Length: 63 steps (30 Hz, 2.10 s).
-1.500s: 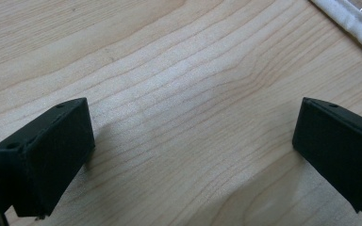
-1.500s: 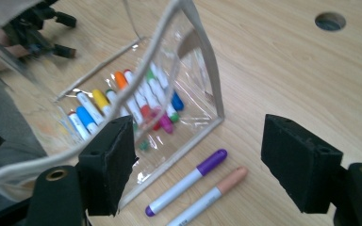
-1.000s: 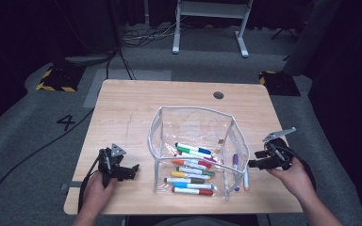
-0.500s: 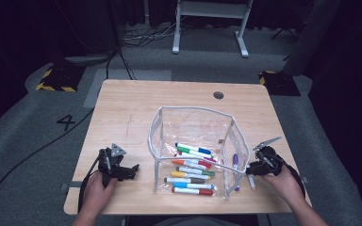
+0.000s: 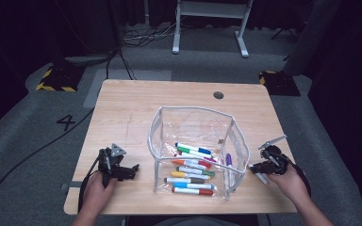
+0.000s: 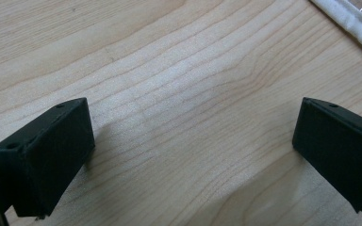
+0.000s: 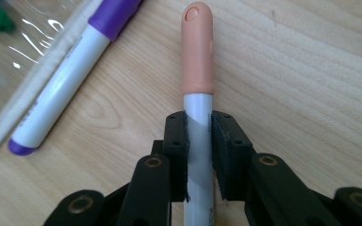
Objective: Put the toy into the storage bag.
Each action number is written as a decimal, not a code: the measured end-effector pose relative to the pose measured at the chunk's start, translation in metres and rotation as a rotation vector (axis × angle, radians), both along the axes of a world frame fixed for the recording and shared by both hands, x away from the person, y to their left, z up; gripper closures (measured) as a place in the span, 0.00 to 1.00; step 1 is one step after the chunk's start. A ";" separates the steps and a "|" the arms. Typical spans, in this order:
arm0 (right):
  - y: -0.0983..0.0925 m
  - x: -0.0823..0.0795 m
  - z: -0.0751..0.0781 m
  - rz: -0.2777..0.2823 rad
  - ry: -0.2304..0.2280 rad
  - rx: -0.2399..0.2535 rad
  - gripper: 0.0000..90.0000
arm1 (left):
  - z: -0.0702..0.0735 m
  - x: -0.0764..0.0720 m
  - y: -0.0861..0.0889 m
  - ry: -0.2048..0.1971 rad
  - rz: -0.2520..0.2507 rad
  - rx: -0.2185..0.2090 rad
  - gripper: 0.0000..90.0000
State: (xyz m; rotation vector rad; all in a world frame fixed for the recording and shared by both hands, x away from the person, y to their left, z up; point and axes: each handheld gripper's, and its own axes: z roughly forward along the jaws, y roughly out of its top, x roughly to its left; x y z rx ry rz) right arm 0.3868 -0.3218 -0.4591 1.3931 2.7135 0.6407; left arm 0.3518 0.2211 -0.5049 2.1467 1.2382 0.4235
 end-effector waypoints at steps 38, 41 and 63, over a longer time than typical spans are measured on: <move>0.042 -0.029 0.198 0.315 -0.257 0.175 0.85 | 0.000 0.000 0.000 -0.005 0.003 -0.004 0.00; 0.057 -0.025 0.206 0.345 -0.262 0.158 0.85 | 0.000 0.000 0.000 -0.005 0.002 -0.005 0.00; 0.157 0.002 0.218 0.544 -0.210 0.123 0.85 | 0.000 0.001 0.000 -0.003 -0.002 -0.001 0.00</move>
